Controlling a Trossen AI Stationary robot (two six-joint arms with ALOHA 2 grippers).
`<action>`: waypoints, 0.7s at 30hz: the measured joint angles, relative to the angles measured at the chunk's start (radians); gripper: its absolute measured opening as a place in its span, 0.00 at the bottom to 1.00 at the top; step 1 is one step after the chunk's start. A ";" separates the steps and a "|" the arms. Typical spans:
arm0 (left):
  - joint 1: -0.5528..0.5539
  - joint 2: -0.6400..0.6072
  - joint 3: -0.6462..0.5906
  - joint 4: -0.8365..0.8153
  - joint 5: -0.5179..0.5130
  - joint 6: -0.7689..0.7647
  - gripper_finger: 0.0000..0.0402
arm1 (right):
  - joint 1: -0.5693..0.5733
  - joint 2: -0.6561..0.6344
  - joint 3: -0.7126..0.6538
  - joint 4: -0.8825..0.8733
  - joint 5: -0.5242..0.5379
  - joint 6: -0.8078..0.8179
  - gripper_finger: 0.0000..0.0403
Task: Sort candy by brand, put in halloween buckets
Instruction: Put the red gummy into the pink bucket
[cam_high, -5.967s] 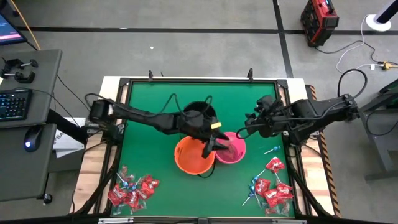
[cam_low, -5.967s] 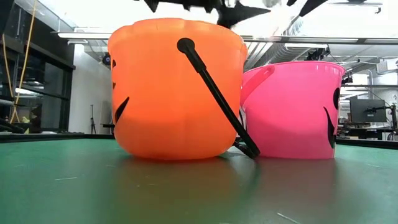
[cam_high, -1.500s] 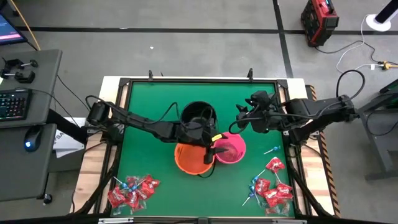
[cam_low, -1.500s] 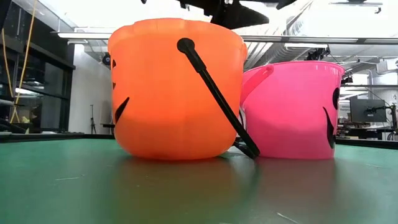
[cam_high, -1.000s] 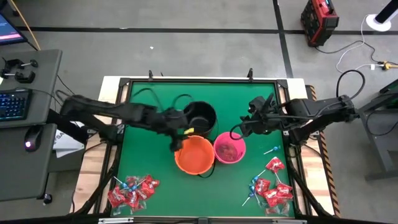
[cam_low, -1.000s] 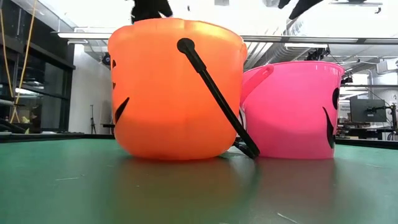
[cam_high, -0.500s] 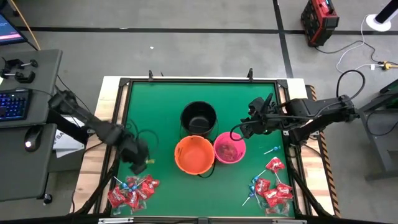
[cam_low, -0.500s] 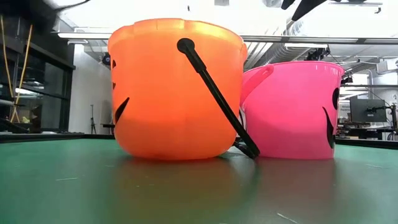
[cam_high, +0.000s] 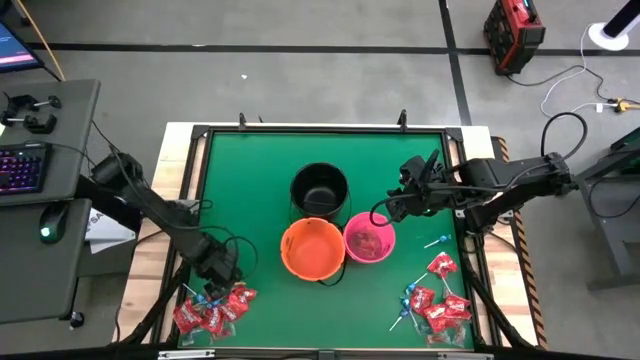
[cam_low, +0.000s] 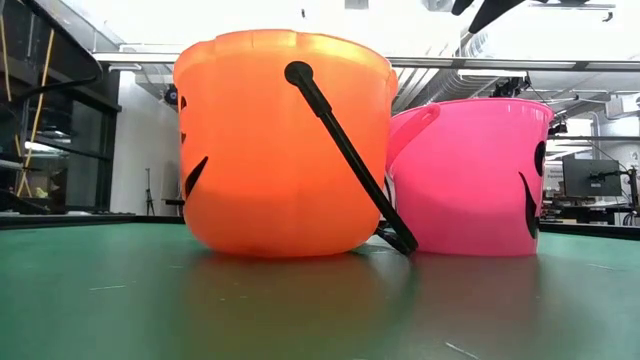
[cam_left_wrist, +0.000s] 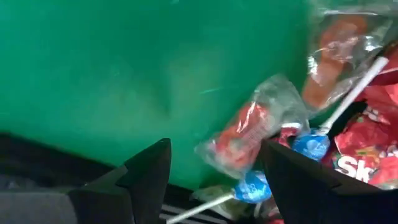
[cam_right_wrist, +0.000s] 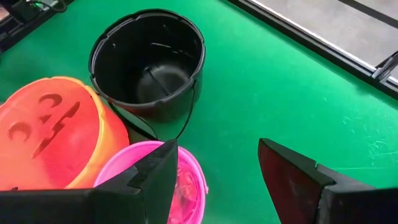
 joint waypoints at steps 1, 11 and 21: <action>0.000 0.005 0.000 0.014 0.000 0.018 0.59 | 0.000 0.000 0.000 0.000 0.000 0.000 0.53; -0.006 0.017 0.000 0.082 0.047 0.114 0.59 | 0.000 0.000 0.000 0.000 0.001 0.014 0.53; -0.019 0.000 0.000 0.104 0.047 0.326 0.59 | -0.007 0.000 0.000 0.000 0.035 0.014 0.53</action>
